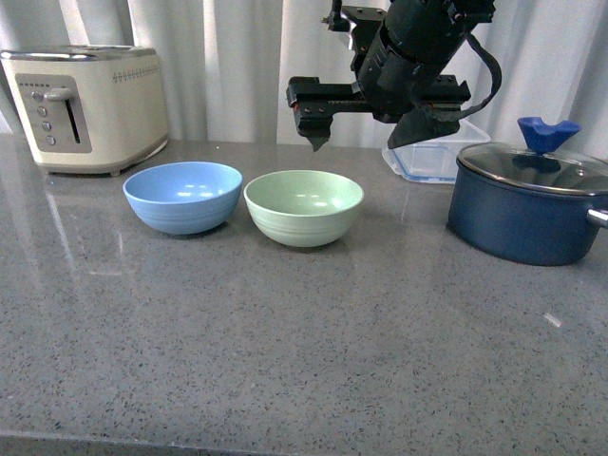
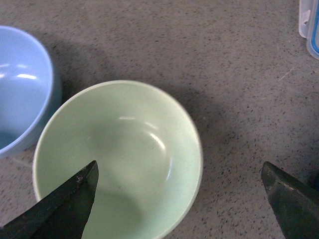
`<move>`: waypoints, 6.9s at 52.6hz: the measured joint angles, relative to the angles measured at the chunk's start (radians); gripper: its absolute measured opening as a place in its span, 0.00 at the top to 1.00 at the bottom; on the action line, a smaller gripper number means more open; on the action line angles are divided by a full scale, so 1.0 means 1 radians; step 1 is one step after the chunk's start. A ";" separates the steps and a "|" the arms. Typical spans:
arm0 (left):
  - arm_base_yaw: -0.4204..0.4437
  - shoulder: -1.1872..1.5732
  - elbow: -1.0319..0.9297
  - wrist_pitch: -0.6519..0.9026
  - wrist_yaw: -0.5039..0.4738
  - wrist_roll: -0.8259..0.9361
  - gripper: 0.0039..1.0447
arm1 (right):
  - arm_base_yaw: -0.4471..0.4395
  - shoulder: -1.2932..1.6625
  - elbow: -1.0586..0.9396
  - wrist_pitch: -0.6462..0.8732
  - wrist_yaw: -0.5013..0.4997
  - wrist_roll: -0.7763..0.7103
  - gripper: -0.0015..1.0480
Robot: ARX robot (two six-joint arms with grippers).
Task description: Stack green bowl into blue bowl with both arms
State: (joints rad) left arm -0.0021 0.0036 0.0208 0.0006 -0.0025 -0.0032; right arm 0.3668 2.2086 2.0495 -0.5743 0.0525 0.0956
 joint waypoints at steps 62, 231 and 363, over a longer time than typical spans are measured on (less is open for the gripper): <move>0.000 0.000 0.000 0.000 0.000 0.000 0.06 | -0.019 0.159 0.114 -0.102 0.022 0.006 0.10; 0.000 0.000 0.000 0.000 0.000 0.000 0.06 | 0.127 0.431 0.843 -0.309 -0.125 -0.140 0.99; 0.000 0.000 0.000 0.000 0.000 0.000 0.06 | 0.000 0.432 0.769 -0.188 -0.195 -0.136 0.09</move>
State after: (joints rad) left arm -0.0021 0.0036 0.0208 0.0006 -0.0025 -0.0032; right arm 0.3668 2.6408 2.8182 -0.7628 -0.1421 -0.0402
